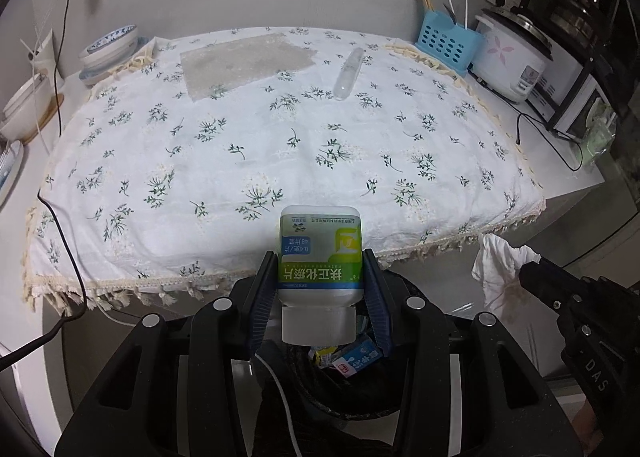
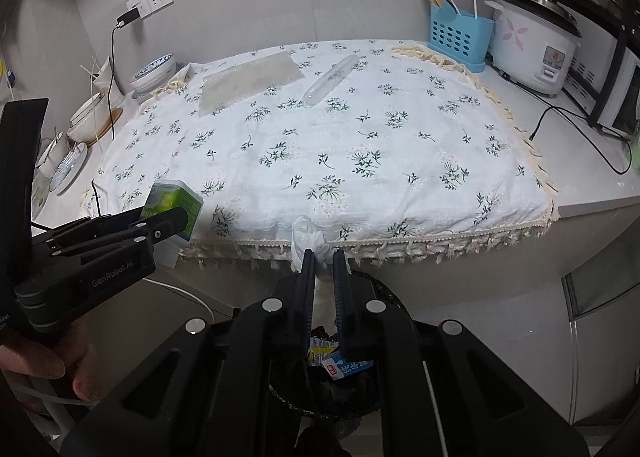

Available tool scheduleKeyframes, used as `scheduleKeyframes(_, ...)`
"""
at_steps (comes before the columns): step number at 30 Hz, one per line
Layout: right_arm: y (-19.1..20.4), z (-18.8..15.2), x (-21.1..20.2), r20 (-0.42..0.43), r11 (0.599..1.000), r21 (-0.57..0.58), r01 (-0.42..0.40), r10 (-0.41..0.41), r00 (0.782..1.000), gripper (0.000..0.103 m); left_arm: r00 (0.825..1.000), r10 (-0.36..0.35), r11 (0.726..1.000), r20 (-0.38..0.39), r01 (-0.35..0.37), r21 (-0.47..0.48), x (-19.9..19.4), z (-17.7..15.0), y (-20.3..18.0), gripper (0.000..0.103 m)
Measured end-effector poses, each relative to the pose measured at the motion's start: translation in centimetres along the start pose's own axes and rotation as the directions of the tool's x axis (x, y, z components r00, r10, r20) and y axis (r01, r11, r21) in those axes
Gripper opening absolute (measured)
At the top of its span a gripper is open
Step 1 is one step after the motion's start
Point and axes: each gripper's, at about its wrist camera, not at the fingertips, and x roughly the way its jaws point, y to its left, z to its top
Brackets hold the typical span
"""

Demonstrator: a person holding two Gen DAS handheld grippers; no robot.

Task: Collect trash
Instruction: 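Carry the bottle and tissue off the counter down over the black bin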

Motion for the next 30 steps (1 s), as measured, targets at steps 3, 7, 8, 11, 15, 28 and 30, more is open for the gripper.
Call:
scheduleKeyframes(3, -0.3, -1.1, 0.4, -0.024, 1.000, -0.001, 0.002, -0.002, 1.000, 0.008, 1.000, -0.009, 1.000, -0.007, 0.009, 0.007, 0.5, -1.4, -0.5, 0.041)
scheduleKeyframes(7, -0.8, -2.8, 1.2, -0.059, 1.000, 0.000, 0.006, -0.006, 0.998, 0.008, 0.999, -0.025, 1.000, -0.023, 0.026, 0.009, 1.3, -3.3, -1.0, 0.041)
scheduleKeyframes(8, -0.9, -3.2, 1.3, -0.066, 1.000, 0.001, 0.007, -0.007, 0.998, 0.008, 0.999, -0.027, 1.000, -0.031, 0.027, 0.011, 1.5, -3.7, -1.2, 0.041)
scheduleKeyframes(11, -1.4, -4.3, 2.0, -0.089, 1.000, 0.004, 0.015, -0.015, 0.996, 0.008, 0.998, -0.032, 0.999, -0.055, 0.033, 0.020, 2.4, -5.0, -1.8, 0.041)
scheduleKeyframes(15, -2.1, -5.6, 3.1, -0.119, 1.000, 0.009, 0.028, -0.027, 0.992, 0.008, 0.996, -0.034, 0.998, -0.083, 0.038, 0.044, 3.8, -6.7, -2.9, 0.041)
scheduleKeyframes(28, -4.8, -9.5, 5.8, -0.213, 0.996, 0.029, 0.082, -0.074, 0.974, 0.008, 0.980, -0.044, 0.995, -0.194, 0.061, 0.082, 8.8, -10.1, -5.4, 0.042)
scheduleKeyframes(30, -5.1, -9.8, 6.0, -0.222, 0.996, 0.037, 0.083, -0.073, 0.972, 0.008, 0.978, -0.055, 0.994, -0.199, 0.073, 0.084, 9.4, -10.2, -5.8, 0.042)
